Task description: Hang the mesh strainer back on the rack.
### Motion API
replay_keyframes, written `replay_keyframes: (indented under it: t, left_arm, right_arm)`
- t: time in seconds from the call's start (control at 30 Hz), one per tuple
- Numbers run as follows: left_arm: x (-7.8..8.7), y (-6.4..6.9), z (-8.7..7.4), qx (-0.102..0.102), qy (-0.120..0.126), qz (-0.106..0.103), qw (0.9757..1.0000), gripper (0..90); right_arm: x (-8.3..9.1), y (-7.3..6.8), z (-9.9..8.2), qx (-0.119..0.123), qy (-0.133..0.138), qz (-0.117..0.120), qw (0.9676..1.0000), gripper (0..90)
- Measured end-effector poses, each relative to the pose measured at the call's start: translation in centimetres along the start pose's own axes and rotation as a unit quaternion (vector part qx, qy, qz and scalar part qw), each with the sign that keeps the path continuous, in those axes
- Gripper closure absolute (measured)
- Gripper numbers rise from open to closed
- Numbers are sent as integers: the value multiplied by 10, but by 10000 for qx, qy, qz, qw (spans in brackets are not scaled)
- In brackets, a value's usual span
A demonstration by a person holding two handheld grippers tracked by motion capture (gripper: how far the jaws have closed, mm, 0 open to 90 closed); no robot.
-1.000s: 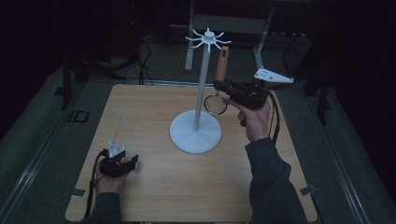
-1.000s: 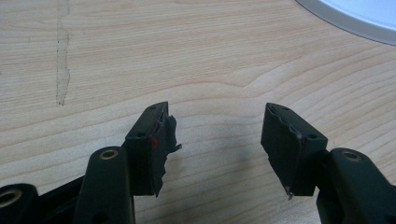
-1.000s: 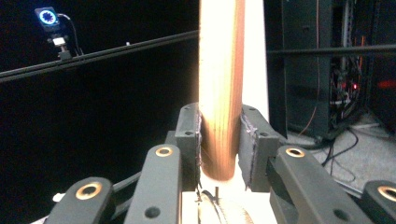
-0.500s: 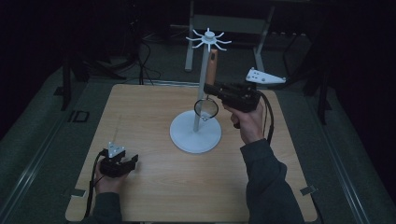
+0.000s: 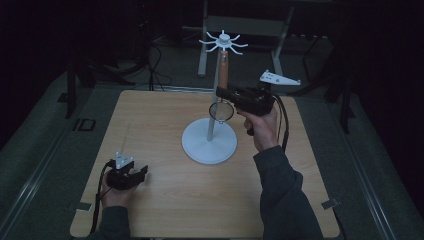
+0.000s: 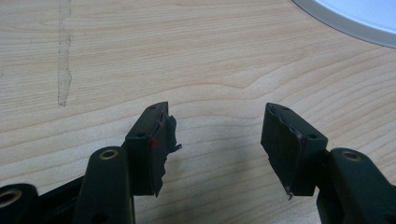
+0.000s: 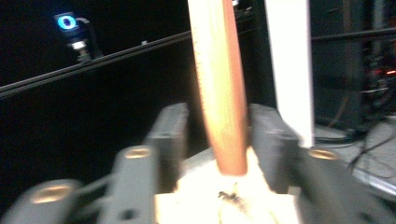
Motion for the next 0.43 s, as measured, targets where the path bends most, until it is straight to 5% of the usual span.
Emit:
replay_keyframes:
  t: [0.13, 0.43]
  left_arm:
    - [0, 0, 0, -1, -3, 2, 10000, 424]
    - [0, 0, 0, -1, -3, 21, 10000, 421]
  right_arm:
    - [7, 1, -2, 287, 72, -514, 9982, 320]
    - [23, -7, -2, 788, 83, -958, 9922, 180]
Point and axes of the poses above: each handheld gripper's, and its own axes: x roughly backward along the jaws, z roughly out of its top, y roughly to its right, the point moved 3 cm from there along -x, roughly forward along the jaws, and after that the axes turned 7 degrees about -x, right-handed, at the moved point
